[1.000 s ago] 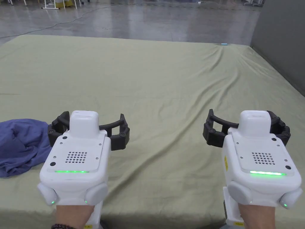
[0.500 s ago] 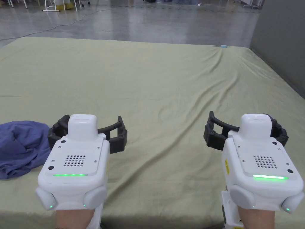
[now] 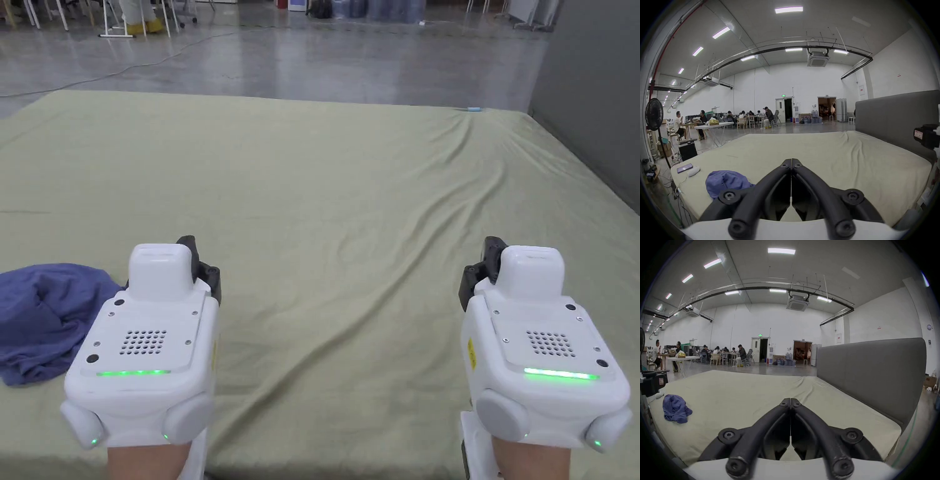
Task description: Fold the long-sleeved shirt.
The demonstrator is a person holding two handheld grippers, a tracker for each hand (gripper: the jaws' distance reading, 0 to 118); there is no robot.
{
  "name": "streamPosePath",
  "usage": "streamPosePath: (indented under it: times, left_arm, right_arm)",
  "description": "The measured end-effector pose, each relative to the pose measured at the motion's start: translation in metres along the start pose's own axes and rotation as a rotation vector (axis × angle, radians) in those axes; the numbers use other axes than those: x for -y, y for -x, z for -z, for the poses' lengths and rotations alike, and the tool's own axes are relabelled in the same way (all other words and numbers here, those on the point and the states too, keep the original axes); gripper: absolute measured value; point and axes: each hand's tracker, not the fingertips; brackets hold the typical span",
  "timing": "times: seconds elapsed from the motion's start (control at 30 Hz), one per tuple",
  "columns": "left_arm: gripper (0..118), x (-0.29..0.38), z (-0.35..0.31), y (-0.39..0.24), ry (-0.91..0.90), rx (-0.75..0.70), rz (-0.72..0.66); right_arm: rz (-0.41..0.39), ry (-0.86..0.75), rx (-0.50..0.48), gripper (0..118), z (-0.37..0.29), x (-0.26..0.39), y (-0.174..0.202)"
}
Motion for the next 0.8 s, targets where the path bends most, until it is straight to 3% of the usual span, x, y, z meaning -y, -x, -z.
streamPosePath:
  times: [0.1,0.27,0.5,0.57,0.8]
  left_arm:
    - [0,-0.011,-0.002,0.023,0.004,-0.031,-0.010]
    - [0,-0.027,-0.026,0.083,-0.035,-0.199,0.021]
    - [0,-0.031,-0.058,0.161,0.035,-0.442,-0.055]
    - [0,-0.034,-0.065,0.170,0.027,-0.437,-0.047]
    - [0,-0.034,-0.049,0.175,0.127,-0.397,-0.035]
  right_arm:
    - [0.018,-0.015,-0.058,0,0.007,-0.015,0.025]
    - [0.040,-0.052,-0.263,0,0.012,-0.032,0.108]
    - [0.045,-0.064,-0.545,0,-0.014,-0.035,0.219]
    - [0.048,-0.062,-0.602,0,-0.022,-0.033,0.238]
    - [0.038,-0.045,-0.633,0,-0.021,-0.029,0.253]
